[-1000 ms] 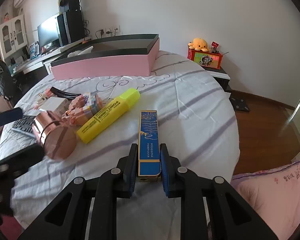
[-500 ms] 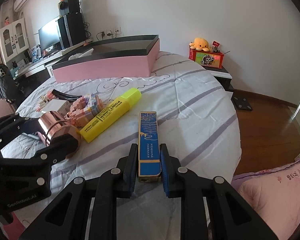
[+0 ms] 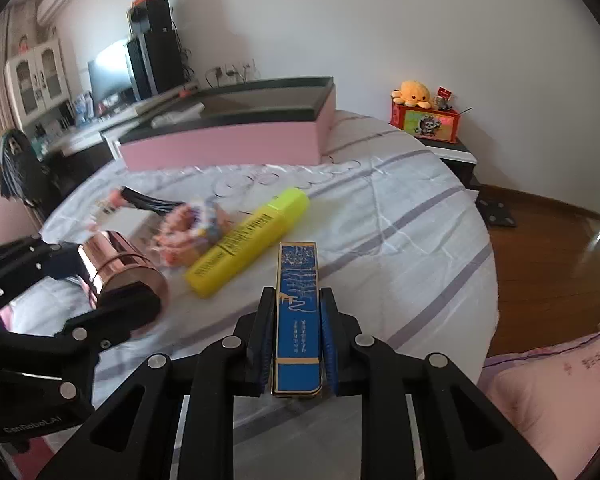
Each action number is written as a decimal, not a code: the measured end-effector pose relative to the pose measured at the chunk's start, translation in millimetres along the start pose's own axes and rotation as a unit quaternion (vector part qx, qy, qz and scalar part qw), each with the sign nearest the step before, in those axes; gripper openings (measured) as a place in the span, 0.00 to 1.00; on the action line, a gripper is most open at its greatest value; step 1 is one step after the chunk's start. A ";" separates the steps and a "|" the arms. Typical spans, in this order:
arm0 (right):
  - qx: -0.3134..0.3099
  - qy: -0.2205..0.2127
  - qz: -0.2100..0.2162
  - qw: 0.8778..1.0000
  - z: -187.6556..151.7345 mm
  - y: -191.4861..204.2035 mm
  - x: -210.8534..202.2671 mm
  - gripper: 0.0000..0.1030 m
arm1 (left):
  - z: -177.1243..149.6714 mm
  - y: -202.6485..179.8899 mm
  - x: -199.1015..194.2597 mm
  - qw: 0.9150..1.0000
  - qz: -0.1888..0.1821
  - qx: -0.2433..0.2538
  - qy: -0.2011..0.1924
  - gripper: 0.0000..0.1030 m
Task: Organize rigid objects
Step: 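Lift the rose-gold cylinder and blue box and carry them toward the pink box, then lower both held objects into the pink box and open both grippers, then move both tools back over the table toward the remaining objects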
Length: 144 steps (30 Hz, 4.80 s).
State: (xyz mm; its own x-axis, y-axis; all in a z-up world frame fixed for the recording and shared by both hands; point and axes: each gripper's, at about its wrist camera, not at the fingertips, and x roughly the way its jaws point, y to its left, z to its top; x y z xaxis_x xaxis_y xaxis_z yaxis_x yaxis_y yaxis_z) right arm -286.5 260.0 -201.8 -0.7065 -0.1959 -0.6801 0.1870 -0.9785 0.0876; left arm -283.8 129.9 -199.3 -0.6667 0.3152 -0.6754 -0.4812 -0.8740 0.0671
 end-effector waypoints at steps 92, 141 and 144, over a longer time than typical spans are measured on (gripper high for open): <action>-0.087 -0.008 -0.037 0.995 187.6 23.6 140.7 0.41 | 170.5 174.5 101.2 0.993 0.103 -0.060 -0.003 0.93; -0.043 -0.175 -0.086 0.980 20.8 83.9 -135.7 1.00 | -26.6 114.8 -171.4 0.970 0.151 -0.117 -0.149 1.00; -0.042 -0.156 -0.085 0.983 20.7 79.7 -118.3 1.00 | -25.8 115.8 -154.5 0.973 0.148 -0.115 -0.131 1.00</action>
State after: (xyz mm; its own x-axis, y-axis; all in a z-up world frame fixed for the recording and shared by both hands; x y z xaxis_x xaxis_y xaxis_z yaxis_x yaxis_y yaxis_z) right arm -202.1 203.8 -99.3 -0.9053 -0.0533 -0.4214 0.0944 -0.9925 -0.0772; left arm -221.8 -29.6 -106.2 -0.8937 0.0947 -0.4385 -0.1262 -0.9911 0.0433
